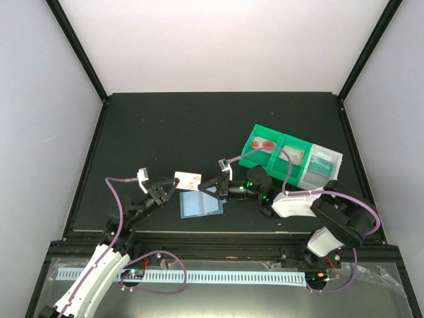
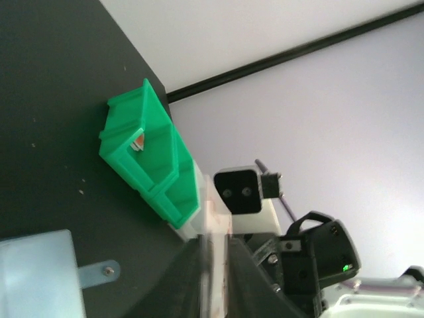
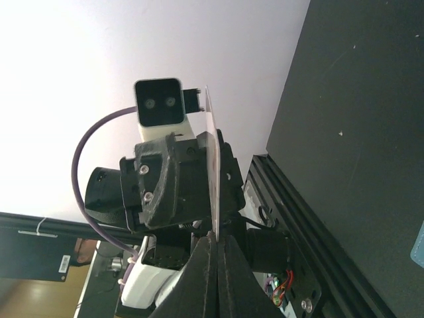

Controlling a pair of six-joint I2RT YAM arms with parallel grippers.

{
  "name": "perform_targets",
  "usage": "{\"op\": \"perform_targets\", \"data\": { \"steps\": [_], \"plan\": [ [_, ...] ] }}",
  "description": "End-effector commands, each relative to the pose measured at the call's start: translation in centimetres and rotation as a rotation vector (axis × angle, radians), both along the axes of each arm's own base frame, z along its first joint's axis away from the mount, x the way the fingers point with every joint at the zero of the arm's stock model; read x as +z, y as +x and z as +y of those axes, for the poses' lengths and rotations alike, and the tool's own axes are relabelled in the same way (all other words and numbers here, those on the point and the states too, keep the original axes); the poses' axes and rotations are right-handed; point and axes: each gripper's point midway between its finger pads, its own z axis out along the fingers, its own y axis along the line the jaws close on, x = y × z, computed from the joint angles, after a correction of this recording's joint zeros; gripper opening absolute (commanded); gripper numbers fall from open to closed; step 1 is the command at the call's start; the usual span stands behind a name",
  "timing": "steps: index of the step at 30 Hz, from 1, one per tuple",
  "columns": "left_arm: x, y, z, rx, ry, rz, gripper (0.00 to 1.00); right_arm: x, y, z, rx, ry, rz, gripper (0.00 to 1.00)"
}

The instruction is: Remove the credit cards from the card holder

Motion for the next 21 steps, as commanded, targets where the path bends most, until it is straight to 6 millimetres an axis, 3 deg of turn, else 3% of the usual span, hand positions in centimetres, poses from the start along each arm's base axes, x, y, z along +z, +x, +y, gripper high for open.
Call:
{"op": "perform_targets", "data": {
  "steps": [1,5,12,17,21],
  "plan": [
    [0.5,-0.5,-0.4,-0.038,0.0,-0.024,0.36,0.6,0.5,-0.4,-0.043,0.015,-0.057,0.01],
    [0.9,-0.6,-0.5,-0.046,0.008,-0.046,0.65,0.4,0.6,-0.6,-0.056,-0.005,-0.069,0.01],
    [0.3,-1.0,-0.9,-0.077,0.058,-0.029,0.99,0.3,1.1,-1.5,-0.085,-0.039,-0.082,0.01],
    [-0.3,-1.2,-1.4,-0.124,0.127,-0.009,0.99,-0.6,2.6,-3.1,-0.141,-0.118,-0.106,0.01],
    [-1.2,-1.3,-1.8,-0.156,0.18,0.014,0.99,-1.0,4.2,-6.1,-0.208,-0.144,-0.096,0.01]
  ]
}}
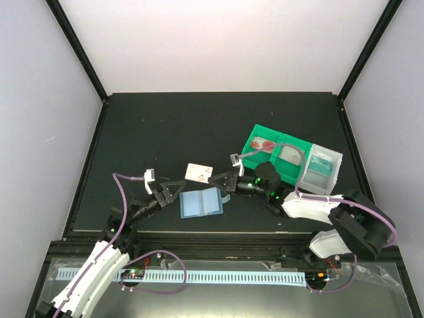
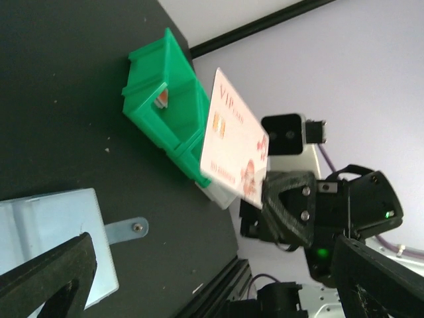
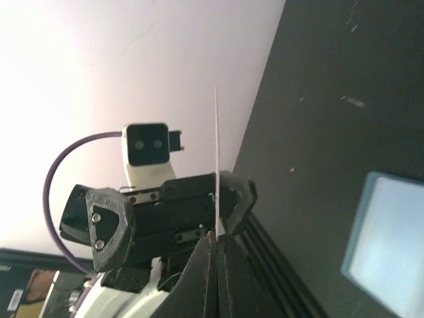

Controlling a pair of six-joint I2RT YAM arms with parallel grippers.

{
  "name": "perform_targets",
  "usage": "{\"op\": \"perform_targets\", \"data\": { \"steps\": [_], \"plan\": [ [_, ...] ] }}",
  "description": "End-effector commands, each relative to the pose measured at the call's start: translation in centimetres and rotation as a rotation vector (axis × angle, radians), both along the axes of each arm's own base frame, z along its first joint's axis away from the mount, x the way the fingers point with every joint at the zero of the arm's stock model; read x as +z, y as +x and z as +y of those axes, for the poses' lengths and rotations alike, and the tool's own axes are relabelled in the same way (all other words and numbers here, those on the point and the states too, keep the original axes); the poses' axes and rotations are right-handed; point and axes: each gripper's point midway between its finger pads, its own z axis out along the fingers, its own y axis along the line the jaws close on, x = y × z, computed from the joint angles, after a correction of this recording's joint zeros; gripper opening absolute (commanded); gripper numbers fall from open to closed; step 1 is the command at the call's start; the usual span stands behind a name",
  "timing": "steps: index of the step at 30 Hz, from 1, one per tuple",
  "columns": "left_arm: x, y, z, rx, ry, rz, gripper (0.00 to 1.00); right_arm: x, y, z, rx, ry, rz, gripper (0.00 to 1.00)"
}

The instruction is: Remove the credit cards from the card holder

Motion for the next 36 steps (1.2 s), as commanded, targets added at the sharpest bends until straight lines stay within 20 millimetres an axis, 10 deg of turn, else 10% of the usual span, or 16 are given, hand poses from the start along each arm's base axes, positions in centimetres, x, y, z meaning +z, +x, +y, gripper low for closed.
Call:
{"op": "perform_targets", "data": {
  "steps": [1,27,36],
  "plan": [
    [0.4,-0.5,-0.6,-0.064,0.075,-0.023,0.99,-1.1,1.8,-3.4,-0.089,-0.071,-0.026,0.01],
    [-8.9,0.2,-0.2,-0.125,0.384,0.239,0.99,-1.2,8.8,-26.0,-0.571,-0.565,-0.008,0.01],
    [-9.7,0.4,-0.6,-0.149,0.388,0.271,0.99,-2.0,10.1,-30.4,-0.698,-0.689,0.07,0.01]
  ]
}}
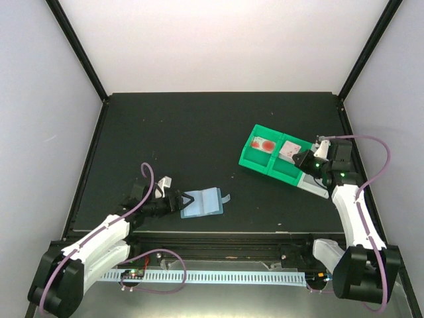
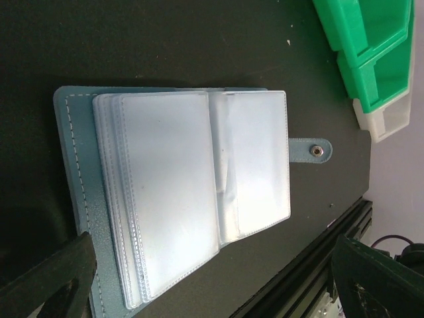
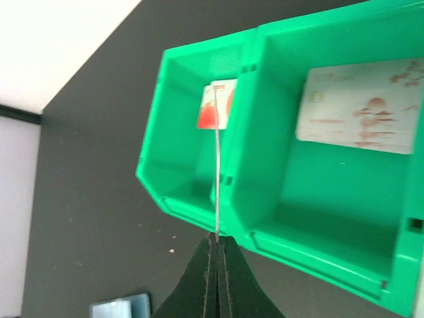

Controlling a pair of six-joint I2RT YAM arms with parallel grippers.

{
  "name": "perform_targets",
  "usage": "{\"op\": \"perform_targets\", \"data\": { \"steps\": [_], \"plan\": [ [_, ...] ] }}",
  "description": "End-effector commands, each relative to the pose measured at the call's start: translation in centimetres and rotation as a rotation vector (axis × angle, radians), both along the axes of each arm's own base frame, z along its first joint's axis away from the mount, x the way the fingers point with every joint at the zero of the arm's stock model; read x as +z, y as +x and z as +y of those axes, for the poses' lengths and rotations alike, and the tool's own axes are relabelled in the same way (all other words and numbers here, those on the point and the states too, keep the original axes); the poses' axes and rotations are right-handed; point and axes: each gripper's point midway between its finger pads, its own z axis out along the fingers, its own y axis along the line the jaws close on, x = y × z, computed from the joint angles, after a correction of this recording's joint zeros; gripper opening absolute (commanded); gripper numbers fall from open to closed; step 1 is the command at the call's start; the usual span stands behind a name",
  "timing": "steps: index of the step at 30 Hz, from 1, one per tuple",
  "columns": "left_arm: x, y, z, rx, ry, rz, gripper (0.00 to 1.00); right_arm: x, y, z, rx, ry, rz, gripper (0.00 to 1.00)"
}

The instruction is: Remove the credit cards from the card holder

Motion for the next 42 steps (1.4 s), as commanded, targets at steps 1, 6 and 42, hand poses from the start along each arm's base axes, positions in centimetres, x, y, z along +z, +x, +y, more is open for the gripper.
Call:
{"op": "perform_targets", "data": {
  "steps": [1,6,42],
  "plan": [
    [1.8,1.2,-0.4,-0.018,-0.005,-0.068,0.99,-0.5,0.6,-2.7,-0.069,-0.108,0.048,0.01],
    [1.4,1.0,-0.1,-0.02,0.018,-0.065,0.99,-1.4,1.5,-3.7,-0.095,-0.114,0.077,0.01],
    [0.8,1.1,-1.3,-0.078,-0.016,-0.03,0.99,-7.5,8.1,-4.2,-0.043,-0.075,0.293,0.01]
  ]
}}
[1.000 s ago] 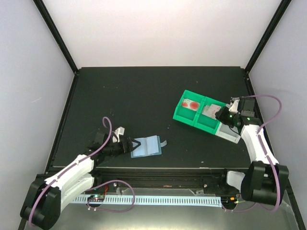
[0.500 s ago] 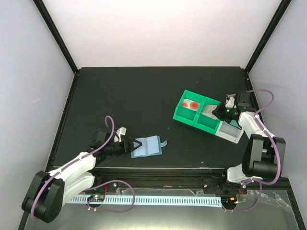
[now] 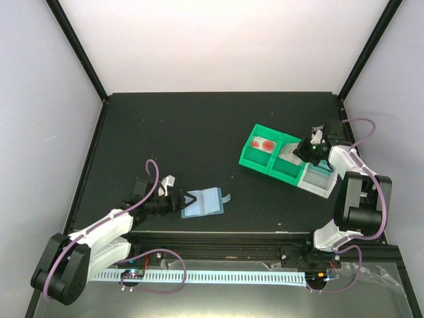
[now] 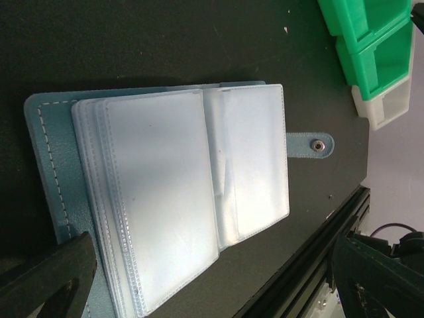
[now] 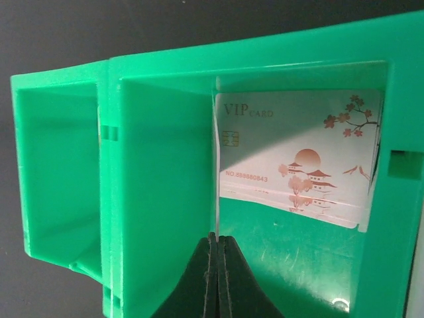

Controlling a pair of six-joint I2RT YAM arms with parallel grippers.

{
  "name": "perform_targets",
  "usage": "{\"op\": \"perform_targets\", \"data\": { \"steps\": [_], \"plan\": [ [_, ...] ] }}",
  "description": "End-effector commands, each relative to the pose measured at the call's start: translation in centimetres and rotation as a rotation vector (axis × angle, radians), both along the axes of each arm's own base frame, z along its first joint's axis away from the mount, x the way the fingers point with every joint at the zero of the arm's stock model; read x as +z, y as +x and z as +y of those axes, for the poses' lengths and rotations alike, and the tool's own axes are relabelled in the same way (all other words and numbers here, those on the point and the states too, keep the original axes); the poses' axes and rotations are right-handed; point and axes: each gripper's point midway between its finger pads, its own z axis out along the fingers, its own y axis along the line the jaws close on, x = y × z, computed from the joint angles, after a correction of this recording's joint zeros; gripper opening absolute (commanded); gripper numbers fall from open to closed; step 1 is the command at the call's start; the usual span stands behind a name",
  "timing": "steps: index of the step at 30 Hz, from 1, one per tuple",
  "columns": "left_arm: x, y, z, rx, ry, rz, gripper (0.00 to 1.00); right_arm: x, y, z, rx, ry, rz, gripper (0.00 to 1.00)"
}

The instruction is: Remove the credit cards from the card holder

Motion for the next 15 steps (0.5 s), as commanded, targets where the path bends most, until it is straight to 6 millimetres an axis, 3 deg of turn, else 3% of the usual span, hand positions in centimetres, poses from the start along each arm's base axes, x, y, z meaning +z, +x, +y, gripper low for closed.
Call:
{"op": "perform_targets", "data": {
  "steps": [1,15],
  "plan": [
    [1.6,0.8,-0.4,-0.025,-0.006,-0.048,0.99,0.1,0.9,-0.9,-0.01,-0.04,-0.005,0.01],
    [2.9,0.7,-0.2,-0.007,-0.027,-0.078,0.99,-0.7,1.3,-3.4,-0.094,-0.152,0.056,0.16]
  ]
}}
